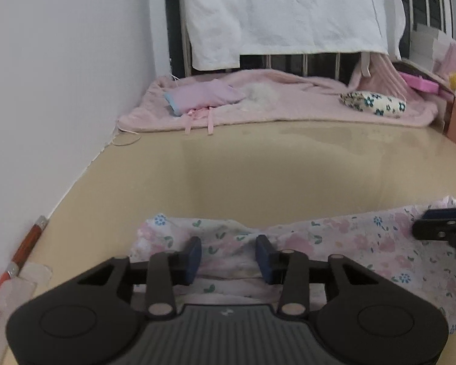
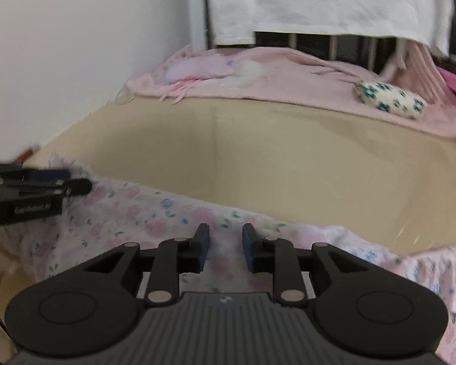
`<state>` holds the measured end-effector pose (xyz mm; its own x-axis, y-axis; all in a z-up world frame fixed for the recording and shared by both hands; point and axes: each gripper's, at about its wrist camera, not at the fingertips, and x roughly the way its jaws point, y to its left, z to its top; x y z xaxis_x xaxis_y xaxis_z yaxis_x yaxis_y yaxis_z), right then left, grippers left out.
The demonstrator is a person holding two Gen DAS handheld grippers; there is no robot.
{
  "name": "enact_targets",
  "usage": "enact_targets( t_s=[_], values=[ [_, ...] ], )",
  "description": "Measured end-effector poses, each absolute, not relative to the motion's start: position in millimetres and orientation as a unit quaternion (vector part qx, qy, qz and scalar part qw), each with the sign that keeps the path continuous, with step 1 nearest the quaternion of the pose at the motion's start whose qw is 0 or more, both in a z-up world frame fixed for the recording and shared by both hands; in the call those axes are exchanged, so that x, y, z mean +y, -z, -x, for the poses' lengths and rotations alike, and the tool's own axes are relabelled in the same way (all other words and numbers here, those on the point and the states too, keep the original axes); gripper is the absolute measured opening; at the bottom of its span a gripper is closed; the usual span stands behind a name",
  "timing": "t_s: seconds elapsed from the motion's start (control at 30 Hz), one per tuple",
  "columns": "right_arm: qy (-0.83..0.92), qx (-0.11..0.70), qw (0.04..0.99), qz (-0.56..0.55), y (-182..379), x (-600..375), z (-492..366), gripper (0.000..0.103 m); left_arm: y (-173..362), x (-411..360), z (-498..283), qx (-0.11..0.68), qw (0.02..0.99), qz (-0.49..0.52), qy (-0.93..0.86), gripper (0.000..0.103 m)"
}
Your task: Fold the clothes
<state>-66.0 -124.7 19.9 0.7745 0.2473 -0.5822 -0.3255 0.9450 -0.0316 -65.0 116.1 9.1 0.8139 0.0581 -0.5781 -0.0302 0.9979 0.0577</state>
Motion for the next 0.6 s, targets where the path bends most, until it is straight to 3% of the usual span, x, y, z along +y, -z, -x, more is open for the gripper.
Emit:
enact_targets(
  t_s=[0.03, 0.2, 0.33, 0.53, 0.6],
  values=[
    [-0.146, 0.297, 0.942, 0.057, -20, -133, 69, 0.034, -9, 116, 66, 0.303, 0.952, -0.022, -0.024, 0.041],
    [-0.154, 0.26, 0.953, 0.004, -37, -201, 124, 0.035, -16, 111, 63, 0.318, 0.946, -0.037, -0.045, 0.042],
    [-0.185, 0.237, 0.951, 0.068, -48, -265, 202, 0.063, -48, 94, 96, 0.266, 0.963, 0.032, -0.007, 0.041],
    [-0.176, 0.329, 0.928, 0.002, -32, -318, 224, 0.064, -39, -4, 96, 0.291, 0.945, -0.01, 0.151, 0.042],
    [-0.165, 0.341, 0.925, -0.018, -19, -319, 216, 0.052, -27, -29, 93, 0.296, 0.939, -0.039, 0.169, 0.042]
  ],
)
